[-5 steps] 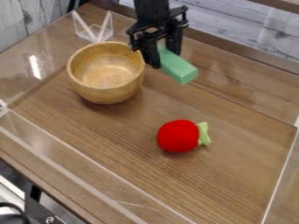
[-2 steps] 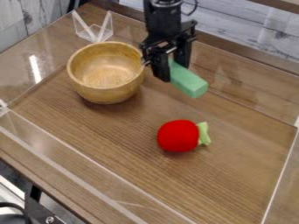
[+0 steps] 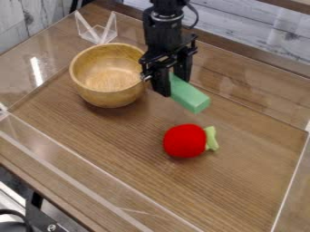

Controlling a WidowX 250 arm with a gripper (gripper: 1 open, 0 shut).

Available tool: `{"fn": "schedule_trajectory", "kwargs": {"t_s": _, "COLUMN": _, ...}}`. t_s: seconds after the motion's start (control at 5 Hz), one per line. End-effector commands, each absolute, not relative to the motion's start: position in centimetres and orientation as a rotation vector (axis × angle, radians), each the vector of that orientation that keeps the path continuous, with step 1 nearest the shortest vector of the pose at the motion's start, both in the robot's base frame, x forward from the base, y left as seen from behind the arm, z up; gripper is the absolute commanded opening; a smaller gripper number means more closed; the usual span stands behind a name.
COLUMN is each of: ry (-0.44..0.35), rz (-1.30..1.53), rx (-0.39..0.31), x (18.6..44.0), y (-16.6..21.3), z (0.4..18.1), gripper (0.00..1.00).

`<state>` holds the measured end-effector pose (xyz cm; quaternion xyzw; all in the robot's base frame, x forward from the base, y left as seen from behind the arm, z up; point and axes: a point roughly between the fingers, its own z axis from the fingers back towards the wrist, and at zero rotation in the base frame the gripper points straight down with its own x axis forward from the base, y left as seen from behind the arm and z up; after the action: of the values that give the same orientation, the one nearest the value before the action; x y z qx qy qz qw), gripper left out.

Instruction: Remove the green object from the brown bowl and put it on the table

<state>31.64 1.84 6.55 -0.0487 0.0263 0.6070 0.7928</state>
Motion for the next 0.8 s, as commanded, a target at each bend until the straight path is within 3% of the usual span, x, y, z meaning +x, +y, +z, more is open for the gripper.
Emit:
{"fn": "schedule_trajectory", "kwargs": {"t_s": 0.0, "ry": -0.018, "rz": 1.329, "rx": -0.14, "x": 32.5, "y": 1.9, "z": 9.2, "gripper": 0.0}}
{"fn": "schedule_trajectory", "kwargs": {"t_s": 0.2, "ry": -0.017, "rz": 1.357, "rx": -0.135, "x": 32.9, "y": 1.8, "z": 9.4, "gripper": 0.0}}
{"fn": "schedule_trajectory", "kwargs": {"t_s": 0.6, "ry": -0.026, "rz": 1.516, "rx": -0.121, "x": 31.5, "y": 0.8, "z": 8.0, "gripper": 0.0}}
